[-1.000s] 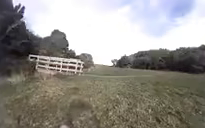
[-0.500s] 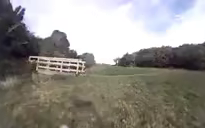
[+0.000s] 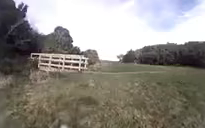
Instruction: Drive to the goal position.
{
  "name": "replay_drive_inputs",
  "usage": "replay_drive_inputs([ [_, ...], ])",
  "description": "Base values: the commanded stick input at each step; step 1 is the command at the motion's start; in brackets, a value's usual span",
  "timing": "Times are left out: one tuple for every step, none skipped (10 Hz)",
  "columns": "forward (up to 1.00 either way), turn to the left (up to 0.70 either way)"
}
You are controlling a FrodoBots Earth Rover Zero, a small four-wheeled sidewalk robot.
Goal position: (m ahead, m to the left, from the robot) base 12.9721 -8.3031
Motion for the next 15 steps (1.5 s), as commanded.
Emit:
replay_drive_inputs([
  [0.85, 0.00],
  [0.85, 0.00],
  [0.85, 0.00],
  [0.85, 0.00],
  [0.85, -0.02],
  [0.85, -0.32],
  [0.85, -0.34],
  [0.85, -0.34],
  [0.85, -0.34],
  [0.85, -0.34],
  [0.85, -0.34],
  [0.85, -0.34],
  [0.85, -0.34],
  [0.85, -0.34],
  [0.85, -0.34],
])
